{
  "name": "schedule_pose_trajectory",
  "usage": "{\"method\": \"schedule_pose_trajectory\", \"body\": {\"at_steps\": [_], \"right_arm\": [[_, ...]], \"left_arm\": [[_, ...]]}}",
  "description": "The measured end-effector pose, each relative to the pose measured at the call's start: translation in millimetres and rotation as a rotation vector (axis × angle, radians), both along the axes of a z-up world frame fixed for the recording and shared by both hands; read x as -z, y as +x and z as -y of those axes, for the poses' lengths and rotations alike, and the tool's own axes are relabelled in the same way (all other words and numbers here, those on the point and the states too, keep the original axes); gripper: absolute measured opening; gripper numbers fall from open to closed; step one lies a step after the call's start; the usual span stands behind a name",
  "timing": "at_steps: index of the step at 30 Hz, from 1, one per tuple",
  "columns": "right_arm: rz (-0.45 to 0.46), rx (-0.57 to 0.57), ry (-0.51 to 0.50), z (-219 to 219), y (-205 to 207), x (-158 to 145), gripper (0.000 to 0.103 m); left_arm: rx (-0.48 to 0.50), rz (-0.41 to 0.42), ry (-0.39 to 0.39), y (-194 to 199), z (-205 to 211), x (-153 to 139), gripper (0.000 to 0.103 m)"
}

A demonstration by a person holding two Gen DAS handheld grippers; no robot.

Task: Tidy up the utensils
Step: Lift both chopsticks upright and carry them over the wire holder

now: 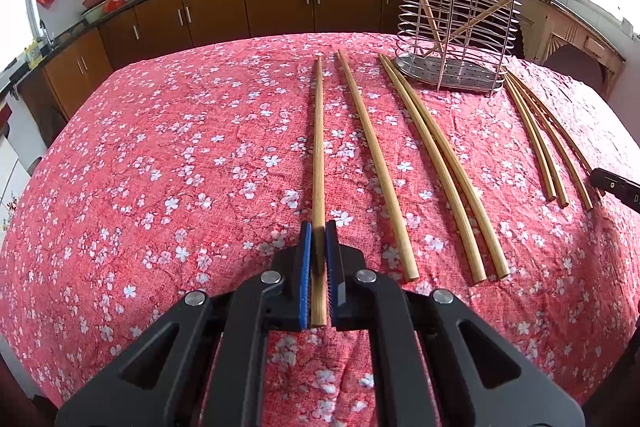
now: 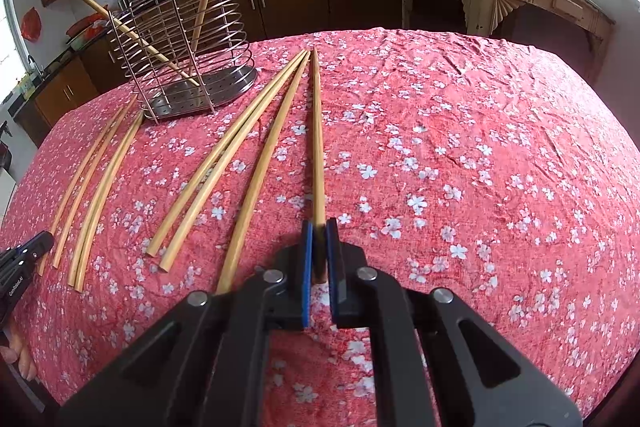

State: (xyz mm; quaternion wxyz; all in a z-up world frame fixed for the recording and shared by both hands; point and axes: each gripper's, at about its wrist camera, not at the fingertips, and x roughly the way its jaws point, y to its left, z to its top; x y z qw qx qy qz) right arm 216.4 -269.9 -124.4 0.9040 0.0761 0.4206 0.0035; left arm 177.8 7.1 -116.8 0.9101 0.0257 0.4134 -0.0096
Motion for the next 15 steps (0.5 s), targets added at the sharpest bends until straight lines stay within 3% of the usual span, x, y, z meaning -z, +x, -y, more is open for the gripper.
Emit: {"method": "schedule_pose_trajectory", "body": {"at_steps": [7, 15], "right_arm": [[0.152, 0.010, 0.001, 9.2, -23.8, -32.0, 0.008], [0.356, 0.069, 0.034, 27.8, -44.7, -69.9, 0.008]], "left_arm": [[-0.002, 0.081, -0.057, -9.9, -15.5, -27.9, 0.007], [-0.036, 0.285, -0.138, -22.7, -31.8, -76.6, 0.007]]}}
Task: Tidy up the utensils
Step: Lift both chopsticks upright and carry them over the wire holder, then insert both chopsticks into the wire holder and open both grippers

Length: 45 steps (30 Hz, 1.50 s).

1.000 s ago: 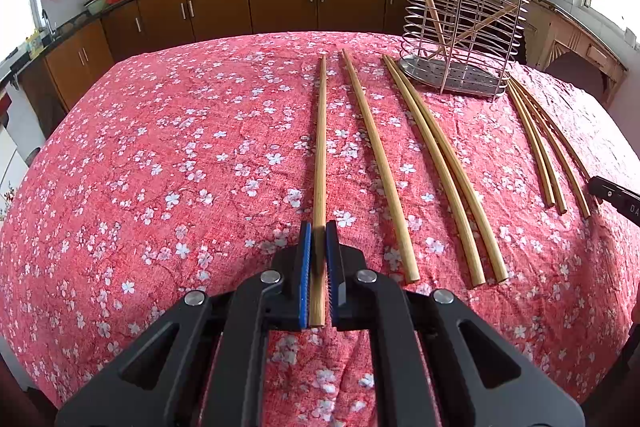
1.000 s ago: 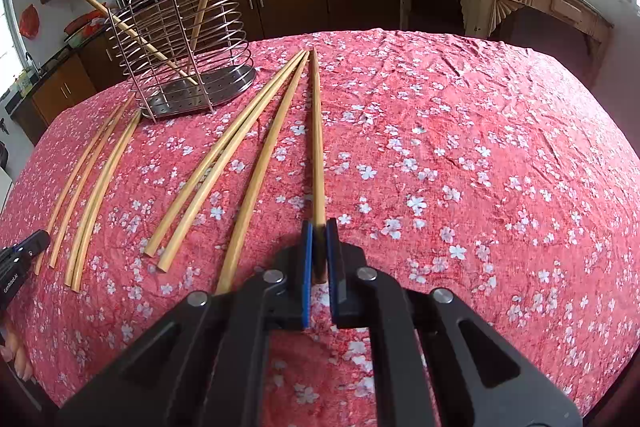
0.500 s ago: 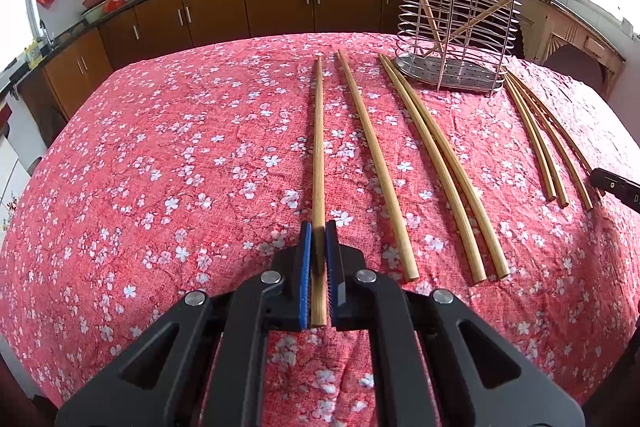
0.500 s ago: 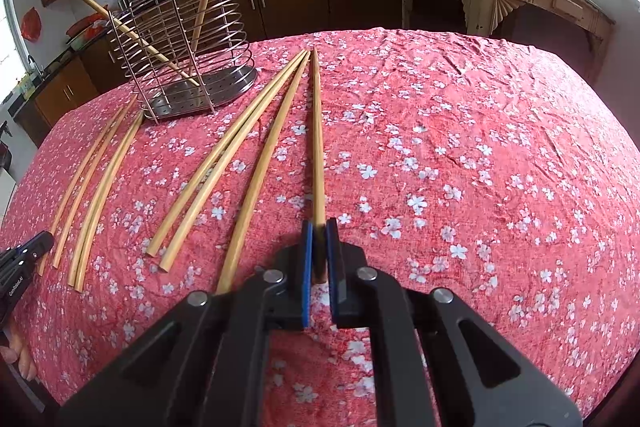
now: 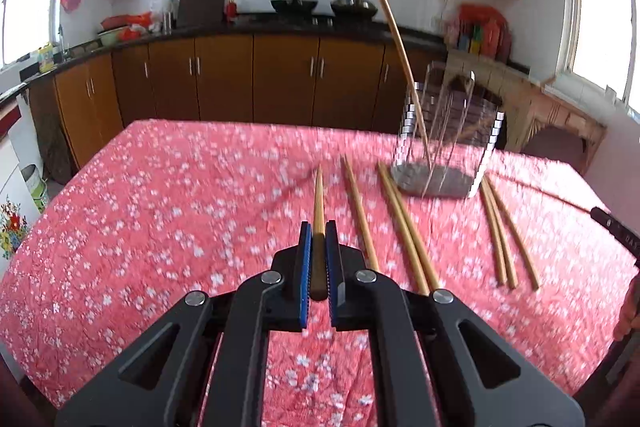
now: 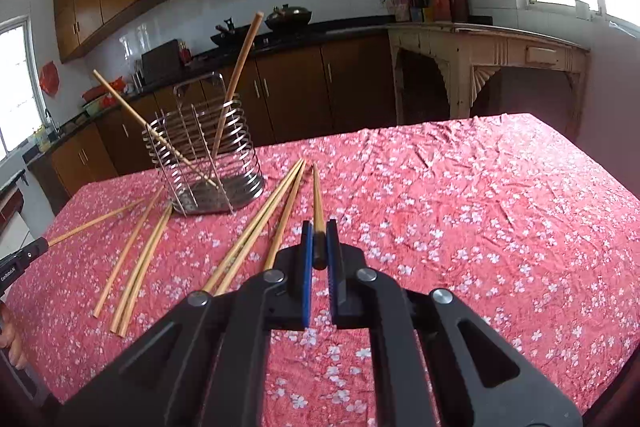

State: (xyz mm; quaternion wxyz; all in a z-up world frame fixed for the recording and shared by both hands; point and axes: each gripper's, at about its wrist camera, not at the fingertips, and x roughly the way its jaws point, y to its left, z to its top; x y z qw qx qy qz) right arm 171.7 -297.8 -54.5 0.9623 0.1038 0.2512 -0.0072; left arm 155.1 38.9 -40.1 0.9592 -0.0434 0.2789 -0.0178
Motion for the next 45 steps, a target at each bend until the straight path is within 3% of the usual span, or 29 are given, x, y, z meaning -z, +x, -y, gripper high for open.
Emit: {"method": "schedule_pose_trajectory", "body": {"at_steps": [6, 14, 26, 38, 45], "right_arm": [[0.122, 0.028, 0.035, 11.3, -6.0, -26.1, 0.008], [0.225, 0.035, 0.059, 14.6, 5.7, -64.2, 0.008], [0.270, 0.029, 0.051, 7.8, 28.6, -95.5, 0.008], [0.267, 0.024, 0.037, 8.5, 32.1, -117.0, 0.007], [0.252, -0.032, 0.065, -2.0, 31.0, -133.2, 0.007]], "left_arm": [[-0.039, 0.121, -0.066, -1.8, -15.5, -33.5, 0.007], [-0.060, 0.181, -0.104, 11.7, -24.0, -58.9, 0.007], [-0.079, 0.194, -0.104, 29.4, -26.8, -80.1, 0.007], [-0.057, 0.206, -0.067, 36.1, -10.9, -94.2, 0.007], [-0.029, 0.205, -0.083, 34.7, -2.7, -107.9, 0.007]]}}
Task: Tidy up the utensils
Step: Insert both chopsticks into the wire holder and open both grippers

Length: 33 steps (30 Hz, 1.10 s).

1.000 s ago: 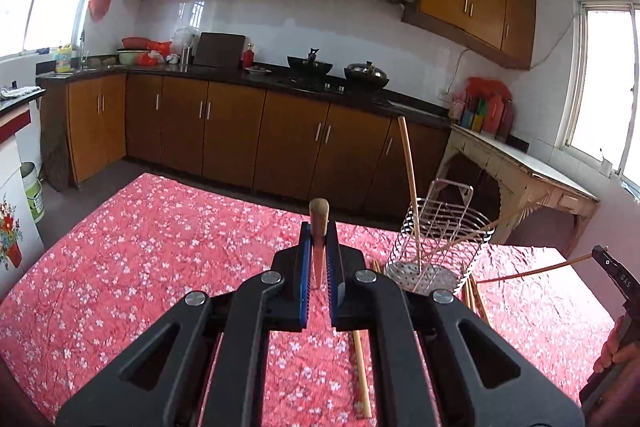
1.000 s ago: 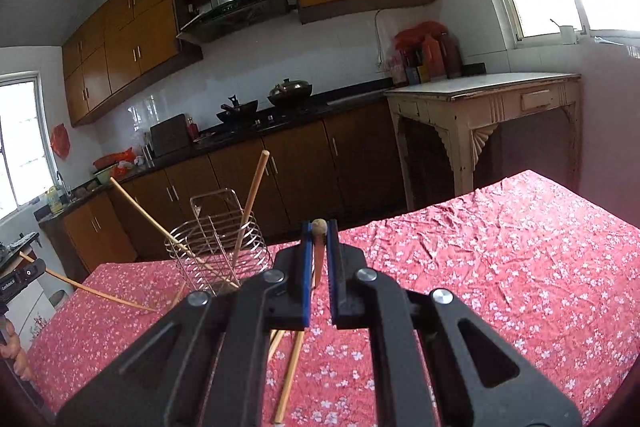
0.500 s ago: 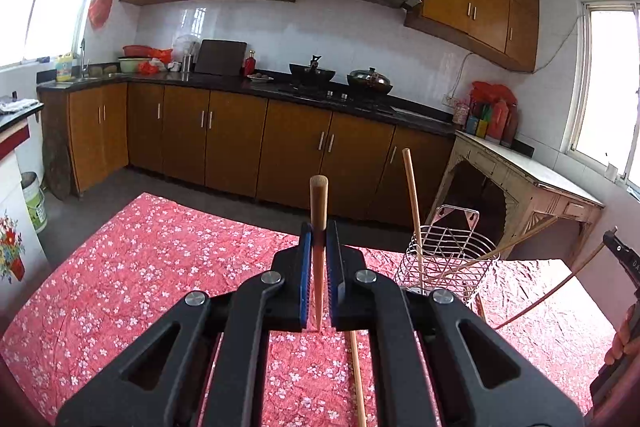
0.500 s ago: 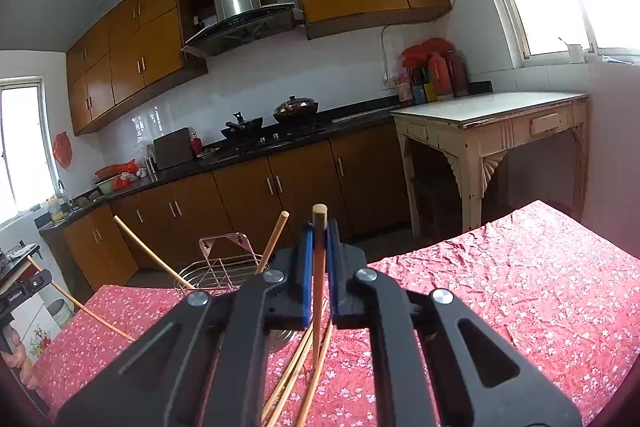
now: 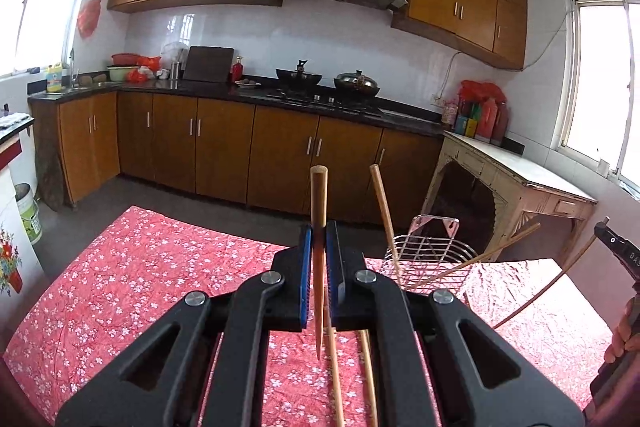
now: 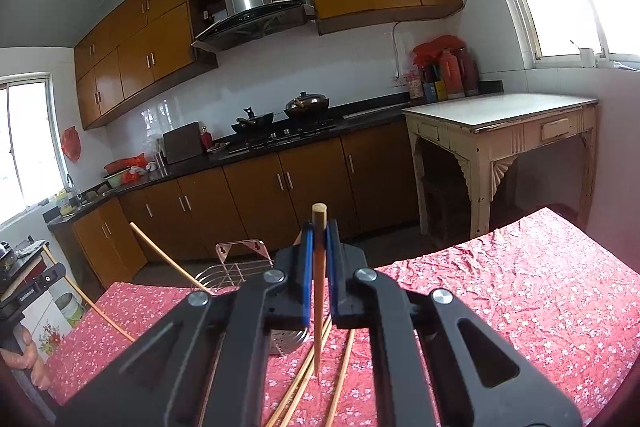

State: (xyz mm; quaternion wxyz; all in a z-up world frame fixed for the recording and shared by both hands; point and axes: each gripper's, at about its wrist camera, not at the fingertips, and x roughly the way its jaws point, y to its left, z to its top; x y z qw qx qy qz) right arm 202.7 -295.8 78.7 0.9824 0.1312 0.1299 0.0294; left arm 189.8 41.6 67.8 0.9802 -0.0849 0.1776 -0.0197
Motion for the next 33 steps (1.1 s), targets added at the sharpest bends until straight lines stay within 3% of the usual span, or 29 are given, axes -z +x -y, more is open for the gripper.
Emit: {"method": "schedule_pose_trajectory", "body": {"at_steps": [10, 17, 22, 33], "right_arm": [[0.078, -0.091, 0.046, -25.7, 9.6, -76.0, 0.007], [0.143, -0.064, -0.001, -46.4, 39.6, -101.4, 0.007], [0.115, -0.055, 0.007, -48.3, 72.8, -90.7, 0.007], [-0.049, -0.103, 0.072, -41.0, 126.3, -44.9, 0.007]], "left_arm": [[0.078, 0.086, -0.033, 8.7, 41.3, -70.9, 0.007], [0.031, 0.167, -0.046, 42.2, 64.1, -96.9, 0.007], [-0.007, 0.178, -0.027, 71.5, 75.3, -87.4, 0.007], [0.001, 0.074, -0.040, 112.3, 77.8, -49.8, 0.007]]}}
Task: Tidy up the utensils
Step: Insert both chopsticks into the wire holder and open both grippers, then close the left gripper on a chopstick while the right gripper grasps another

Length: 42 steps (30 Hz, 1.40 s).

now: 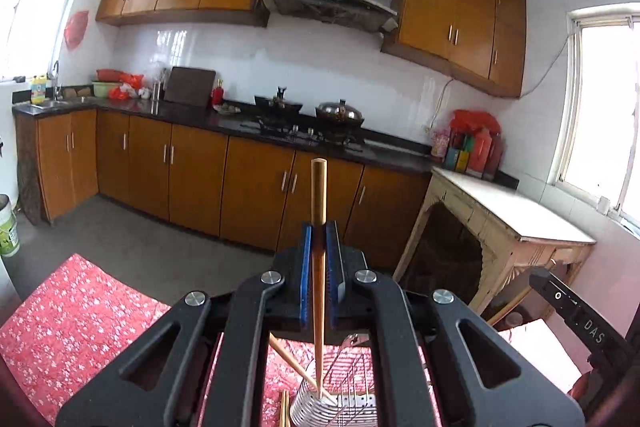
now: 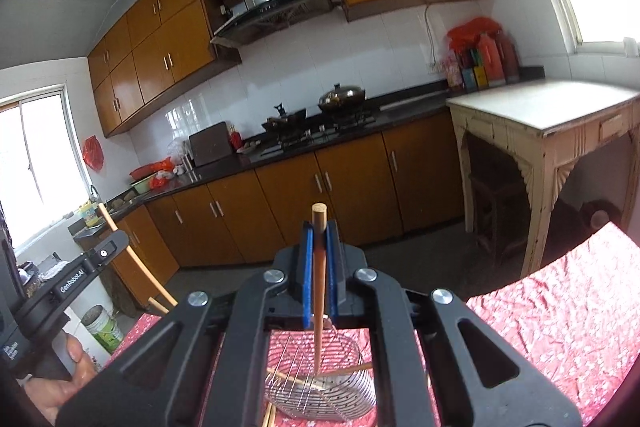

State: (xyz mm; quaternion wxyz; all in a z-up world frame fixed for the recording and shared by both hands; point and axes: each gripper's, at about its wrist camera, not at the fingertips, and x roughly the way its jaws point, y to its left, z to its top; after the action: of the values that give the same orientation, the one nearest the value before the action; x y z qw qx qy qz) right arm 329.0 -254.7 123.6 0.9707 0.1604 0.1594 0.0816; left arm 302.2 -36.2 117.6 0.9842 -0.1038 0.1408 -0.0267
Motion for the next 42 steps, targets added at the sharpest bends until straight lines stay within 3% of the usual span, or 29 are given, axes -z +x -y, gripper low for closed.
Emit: {"method": "schedule_pose_trajectory", "body": {"at_steps": [11, 12, 14, 19, 30, 36, 42], "right_arm": [[-0.080, 0.015, -0.038, -6.7, 12.2, 22.8, 0.010], [-0.081, 0.035, -0.043, -6.0, 12.0, 23.3, 0.013], [-0.076, 0.065, -0.041, -2.1, 10.0, 22.8, 0.033], [-0.081, 0.110, -0.038, 10.7, 1.9, 21.7, 0.033], [-0.094, 0.187, -0.053, 38.4, -48.5, 26.2, 0.036], [-0.162, 0.222, -0.063, 60.8, -84.4, 60.9, 0.036], [-0.291, 0.226, -0.082, 67.0, -95.2, 126.7, 0.036]], "left_arm": [[0.028, -0.117, 0.026, 15.1, 0.8, 19.2, 0.007], [0.028, -0.125, 0.033, 16.2, 1.4, 18.7, 0.007], [0.025, -0.134, 0.055, 15.7, 3.3, 17.4, 0.009], [-0.014, -0.123, 0.100, 4.3, 2.7, 10.5, 0.037], [-0.036, -0.100, 0.119, -39.3, -7.6, -5.7, 0.039], [-0.067, -0.105, 0.142, -85.6, -30.1, 8.2, 0.052], [-0.068, -0.221, 0.150, -106.8, -60.0, 68.3, 0.055]]}}
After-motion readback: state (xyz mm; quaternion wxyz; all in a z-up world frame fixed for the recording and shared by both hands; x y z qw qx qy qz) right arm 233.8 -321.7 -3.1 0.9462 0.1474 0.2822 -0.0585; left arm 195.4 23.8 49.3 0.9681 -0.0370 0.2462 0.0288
